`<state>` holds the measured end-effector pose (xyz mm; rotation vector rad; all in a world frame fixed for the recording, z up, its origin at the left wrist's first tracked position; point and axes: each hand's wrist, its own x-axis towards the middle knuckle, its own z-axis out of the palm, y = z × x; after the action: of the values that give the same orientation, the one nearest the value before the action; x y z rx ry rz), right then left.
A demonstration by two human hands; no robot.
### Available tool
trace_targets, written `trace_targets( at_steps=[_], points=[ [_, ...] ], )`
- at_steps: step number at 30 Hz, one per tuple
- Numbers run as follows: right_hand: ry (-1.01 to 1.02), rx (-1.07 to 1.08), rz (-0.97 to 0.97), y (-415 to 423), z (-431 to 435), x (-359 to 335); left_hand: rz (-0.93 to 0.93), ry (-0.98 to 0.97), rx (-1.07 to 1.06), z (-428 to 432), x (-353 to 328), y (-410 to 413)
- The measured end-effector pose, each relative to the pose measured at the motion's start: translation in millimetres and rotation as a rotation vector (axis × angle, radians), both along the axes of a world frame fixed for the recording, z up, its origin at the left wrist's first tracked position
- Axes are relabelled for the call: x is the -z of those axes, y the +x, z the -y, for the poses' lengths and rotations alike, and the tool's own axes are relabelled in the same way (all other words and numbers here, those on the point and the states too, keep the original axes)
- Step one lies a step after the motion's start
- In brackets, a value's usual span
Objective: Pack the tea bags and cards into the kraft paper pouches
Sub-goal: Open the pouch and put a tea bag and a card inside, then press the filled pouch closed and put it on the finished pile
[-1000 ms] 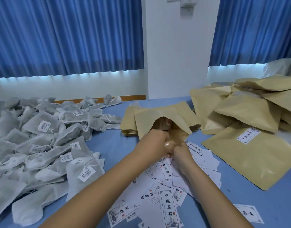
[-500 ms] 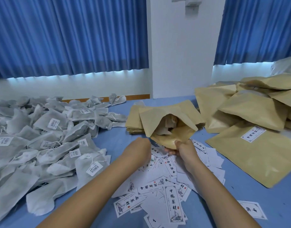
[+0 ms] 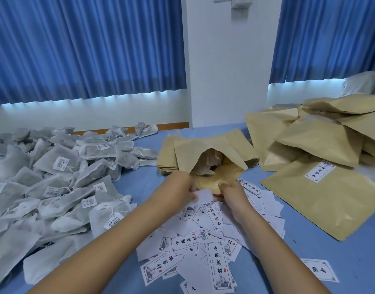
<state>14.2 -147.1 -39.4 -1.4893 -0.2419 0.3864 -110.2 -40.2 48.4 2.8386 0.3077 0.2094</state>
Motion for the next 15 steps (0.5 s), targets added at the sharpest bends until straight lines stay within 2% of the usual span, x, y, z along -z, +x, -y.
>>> trace_targets(
  at_steps=[1,3,4,5,7,8,10,15],
  points=[
    [0.002,0.018,-0.02,0,-1,0,0.176,-0.025,0.041,6,-2,-1],
    [-0.01,0.025,-0.033,-1,-1,-2,0.506,0.09,0.151,19,-2,1],
    [-0.037,0.017,-0.022,-2,-1,-3,0.539,0.201,0.195,24,3,6],
    [-0.071,0.009,-0.001,-4,0,-6,0.539,0.351,0.229,29,10,14],
    [-0.093,-0.007,0.036,-9,2,-9,0.282,0.518,0.168,34,20,32],
    [-0.087,-0.02,0.057,-10,4,-10,0.161,0.514,0.102,35,24,42],
    [-0.086,-0.037,0.097,-12,7,-12,0.057,0.467,0.008,35,27,58],
    [-0.13,-0.082,0.175,-21,1,-14,0.107,0.355,-0.137,19,21,90]
  ],
)
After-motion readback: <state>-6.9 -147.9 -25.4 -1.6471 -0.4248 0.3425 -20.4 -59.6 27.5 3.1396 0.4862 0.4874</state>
